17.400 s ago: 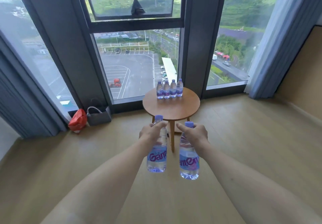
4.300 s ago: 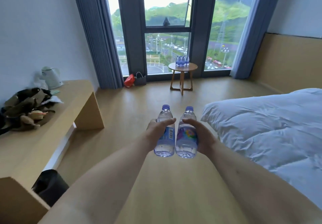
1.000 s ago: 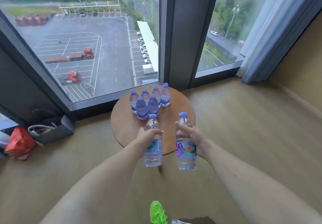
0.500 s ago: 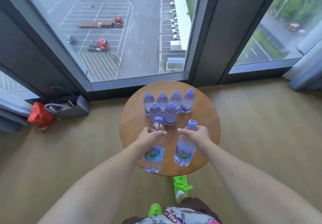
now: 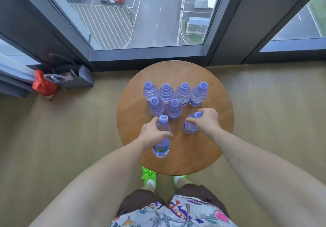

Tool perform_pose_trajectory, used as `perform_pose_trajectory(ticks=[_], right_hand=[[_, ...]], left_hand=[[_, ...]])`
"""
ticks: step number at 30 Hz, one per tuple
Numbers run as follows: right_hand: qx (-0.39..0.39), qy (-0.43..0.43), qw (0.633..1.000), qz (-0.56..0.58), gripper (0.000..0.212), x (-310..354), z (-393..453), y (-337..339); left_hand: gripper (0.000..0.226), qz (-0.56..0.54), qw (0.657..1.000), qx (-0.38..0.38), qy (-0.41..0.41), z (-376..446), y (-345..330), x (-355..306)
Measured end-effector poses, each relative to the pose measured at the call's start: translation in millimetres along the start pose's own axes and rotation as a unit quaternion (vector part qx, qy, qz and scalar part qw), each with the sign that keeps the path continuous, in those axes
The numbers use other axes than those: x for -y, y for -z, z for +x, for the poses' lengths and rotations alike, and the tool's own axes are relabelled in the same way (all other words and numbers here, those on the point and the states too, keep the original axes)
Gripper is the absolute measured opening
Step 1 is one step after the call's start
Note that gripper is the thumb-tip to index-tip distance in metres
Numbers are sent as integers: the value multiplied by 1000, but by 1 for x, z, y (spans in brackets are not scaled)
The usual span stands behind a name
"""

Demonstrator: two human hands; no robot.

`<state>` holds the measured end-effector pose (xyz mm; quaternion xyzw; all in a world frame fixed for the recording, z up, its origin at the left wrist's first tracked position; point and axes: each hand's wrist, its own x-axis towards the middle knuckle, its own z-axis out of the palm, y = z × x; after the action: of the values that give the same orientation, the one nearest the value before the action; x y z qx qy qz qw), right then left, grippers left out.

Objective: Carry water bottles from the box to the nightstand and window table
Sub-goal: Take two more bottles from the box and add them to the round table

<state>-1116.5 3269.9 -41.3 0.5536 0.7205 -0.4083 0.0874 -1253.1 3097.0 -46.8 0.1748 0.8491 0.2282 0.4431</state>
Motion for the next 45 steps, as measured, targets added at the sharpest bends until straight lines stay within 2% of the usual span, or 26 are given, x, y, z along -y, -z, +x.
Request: perform_pose_trajectory(ticks=[2, 7, 10, 13, 15, 17, 19, 22, 26, 29, 38, 43, 45], right_hand=[[-4, 9, 1000, -6, 56, 8, 3, 5], [-20, 26, 999, -7, 46, 24, 4, 6], [-44, -19, 999, -16, 45, 25, 8, 6], [-109, -46, 993, 5, 24, 23, 14, 8], [-132, -22, 991, 4, 24, 27, 15, 6], [-128, -15, 991, -27, 40, 34, 16, 2], [-92, -31, 993, -60, 54, 35, 15, -2], [-28, -34, 998, -55, 47, 29, 10, -6], [-95, -68, 993, 0, 25, 30, 13, -6], [-115, -67, 991, 6, 29, 37, 18, -5], [-156, -49, 986, 24, 23, 50, 27, -4], [-159, -22, 985, 69, 22, 52, 27, -8], [-164, -10, 982, 95, 28, 50, 23, -7]], left_hand=[[56, 2, 1000, 6, -3, 8, -2, -2], [49, 19, 1000, -1, -20, 21, -5, -4], [53, 28, 999, 3, -23, 26, -3, -4], [59, 51, 998, 17, -27, 30, -1, 1], [59, 44, 999, 15, -21, 31, 1, 6], [61, 25, 1000, 7, -11, 33, 2, 9], [64, 18, 1000, 11, -9, 35, 4, 9], [63, 24, 999, 23, -9, 34, 6, 9], [73, 31, 999, 36, -11, 35, 3, 11], [82, 36, 998, 40, -13, 35, 3, 11], [73, 15, 999, 44, -11, 32, -3, 22], [89, 58, 996, 70, -16, 27, -6, 26], [93, 83, 993, 77, -18, 24, -7, 28]])
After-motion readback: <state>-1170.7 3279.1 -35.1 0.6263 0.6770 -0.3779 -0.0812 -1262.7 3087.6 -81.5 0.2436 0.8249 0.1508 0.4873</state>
